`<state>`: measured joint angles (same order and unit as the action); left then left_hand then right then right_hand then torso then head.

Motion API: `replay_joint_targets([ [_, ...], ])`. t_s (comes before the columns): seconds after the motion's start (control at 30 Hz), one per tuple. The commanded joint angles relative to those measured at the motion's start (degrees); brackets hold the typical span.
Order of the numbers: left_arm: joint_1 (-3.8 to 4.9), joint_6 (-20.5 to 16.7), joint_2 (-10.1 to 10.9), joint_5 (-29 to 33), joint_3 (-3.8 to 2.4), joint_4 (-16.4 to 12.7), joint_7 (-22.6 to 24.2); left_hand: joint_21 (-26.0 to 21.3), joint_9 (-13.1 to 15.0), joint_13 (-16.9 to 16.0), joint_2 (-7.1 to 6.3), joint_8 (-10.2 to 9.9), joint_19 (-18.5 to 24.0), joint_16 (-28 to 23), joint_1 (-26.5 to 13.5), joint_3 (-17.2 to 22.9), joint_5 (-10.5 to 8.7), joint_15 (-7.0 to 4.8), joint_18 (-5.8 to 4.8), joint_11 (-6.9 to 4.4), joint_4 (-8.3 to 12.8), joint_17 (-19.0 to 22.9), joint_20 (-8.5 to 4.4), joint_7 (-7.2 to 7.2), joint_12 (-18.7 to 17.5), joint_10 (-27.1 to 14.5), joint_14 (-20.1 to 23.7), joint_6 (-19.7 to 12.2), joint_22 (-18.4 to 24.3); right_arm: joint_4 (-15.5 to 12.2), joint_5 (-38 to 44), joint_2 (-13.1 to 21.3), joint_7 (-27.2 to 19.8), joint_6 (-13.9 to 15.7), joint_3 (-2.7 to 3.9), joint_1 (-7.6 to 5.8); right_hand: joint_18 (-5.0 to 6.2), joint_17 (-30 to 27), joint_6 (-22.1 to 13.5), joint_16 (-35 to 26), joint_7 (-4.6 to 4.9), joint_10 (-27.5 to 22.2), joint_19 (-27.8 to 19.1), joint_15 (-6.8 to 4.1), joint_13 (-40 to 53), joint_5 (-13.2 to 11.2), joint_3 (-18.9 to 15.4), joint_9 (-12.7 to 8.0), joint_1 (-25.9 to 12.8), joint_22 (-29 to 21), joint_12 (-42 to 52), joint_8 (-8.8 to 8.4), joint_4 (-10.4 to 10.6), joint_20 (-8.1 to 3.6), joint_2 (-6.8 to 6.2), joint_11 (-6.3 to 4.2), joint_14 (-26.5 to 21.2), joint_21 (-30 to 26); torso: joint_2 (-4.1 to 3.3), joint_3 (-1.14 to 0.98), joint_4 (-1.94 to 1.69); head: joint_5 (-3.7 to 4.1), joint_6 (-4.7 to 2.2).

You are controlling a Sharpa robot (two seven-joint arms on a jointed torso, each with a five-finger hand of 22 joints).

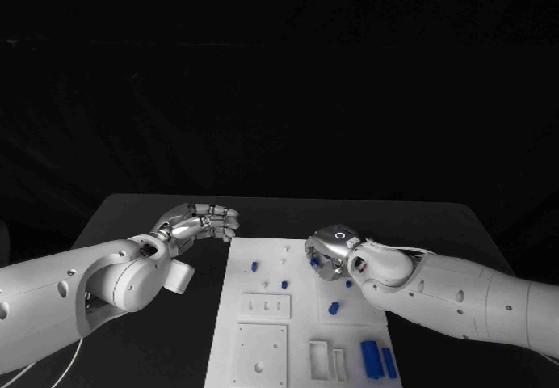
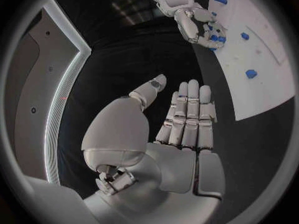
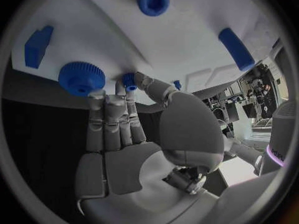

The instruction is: Assemble the parts on the task board

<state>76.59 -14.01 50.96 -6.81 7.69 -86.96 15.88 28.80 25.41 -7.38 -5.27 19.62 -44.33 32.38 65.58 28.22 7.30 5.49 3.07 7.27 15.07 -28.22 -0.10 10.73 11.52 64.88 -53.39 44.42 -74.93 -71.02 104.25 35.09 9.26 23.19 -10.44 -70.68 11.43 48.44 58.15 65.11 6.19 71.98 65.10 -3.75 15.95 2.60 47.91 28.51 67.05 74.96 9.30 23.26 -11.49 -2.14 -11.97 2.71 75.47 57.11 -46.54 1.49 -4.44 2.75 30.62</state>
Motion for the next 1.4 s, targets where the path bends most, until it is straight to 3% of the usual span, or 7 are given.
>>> replay_joint_targets([
  [0.03,0.08,1.0,-0.1,0.1,-0.05,-0.1,0.2,0.1,-0.1,-0.1,-0.13,-0.2,0.4,-0.2,-0.5,0.2,-0.25,0.2,1.18,0.0,0.1,-0.1,0.04,0.14,-0.4,-0.4,0.1,0.0,-0.9,-0.6,2.3,-0.2,3.0,2.5,0.01,0.27,3.57,-0.1,0.5,0.4,-0.13,3.0,-0.2,-0.73,2.5,0.2,0.2,0.2,0.3,1.1,0.4,0.18,-0.4,-0.16,0.49,-0.79,-0.4,0.4,-0.02,0.01,0.02,0.06,-0.07],
  [0.27,0.08,0.9,-0.2,0.1,-0.05,0.2,0.2,0.1,-0.1,-0.1,-0.12,-0.2,0.4,-0.2,-0.5,0.2,-0.23,0.2,1.18,0.01,0.2,-0.1,0.04,0.14,-0.4,-0.4,0.1,0.0,-0.9,-1.2,2.9,-1.3,4.8,6.1,1.01,0.18,3.57,-0.1,0.7,0.4,-0.23,2.9,-0.2,-0.81,3.5,0.2,0.3,0.6,0.4,1.1,0.5,0.21,-0.4,-0.21,0.29,-0.86,-0.4,0.5,0.01,0.04,0.04,0.18,-0.32],
  [0.63,0.08,0.9,-0.4,0.1,-0.05,0.1,0.3,0.1,-0.1,-0.1,-0.09,-0.1,0.4,-0.2,-0.4,0.3,-0.19,0.2,1.19,0.02,0.3,-0.1,0.04,0.15,-0.5,-0.4,0.1,-0.1,-0.9,0.2,4.1,-4.6,7.1,9.3,1.19,0.17,3.57,-0.1,0.8,0.4,-0.28,2.7,-0.2,-0.83,4.2,0.2,0.5,0.8,0.5,1.1,0.5,0.18,-0.4,-0.24,0.1,-0.88,-0.4,0.6,-0.14,0.07,-0.13,0.24,-0.65],
  [1.4,0.16,1.0,-1.1,0.0,-0.06,0.2,0.3,0.1,-0.1,-0.1,-0.07,-0.1,0.4,-0.3,-0.4,0.4,-0.16,0.21,1.19,0.07,0.4,-0.1,0.06,0.15,-0.5,-0.5,0.2,-0.1,-0.9,6.2,4.2,-9.7,7.1,8.7,1.3,0.2,3.57,-0.3,0.9,0.3,-0.31,2.4,-0.3,-0.81,5.3,0.2,1.0,1.0,0.6,1.1,0.4,-0.02,-0.2,-0.25,-0.4,-0.86,-0.4,0.7,-0.26,0.1,-0.13,-0.24,-0.54],
])
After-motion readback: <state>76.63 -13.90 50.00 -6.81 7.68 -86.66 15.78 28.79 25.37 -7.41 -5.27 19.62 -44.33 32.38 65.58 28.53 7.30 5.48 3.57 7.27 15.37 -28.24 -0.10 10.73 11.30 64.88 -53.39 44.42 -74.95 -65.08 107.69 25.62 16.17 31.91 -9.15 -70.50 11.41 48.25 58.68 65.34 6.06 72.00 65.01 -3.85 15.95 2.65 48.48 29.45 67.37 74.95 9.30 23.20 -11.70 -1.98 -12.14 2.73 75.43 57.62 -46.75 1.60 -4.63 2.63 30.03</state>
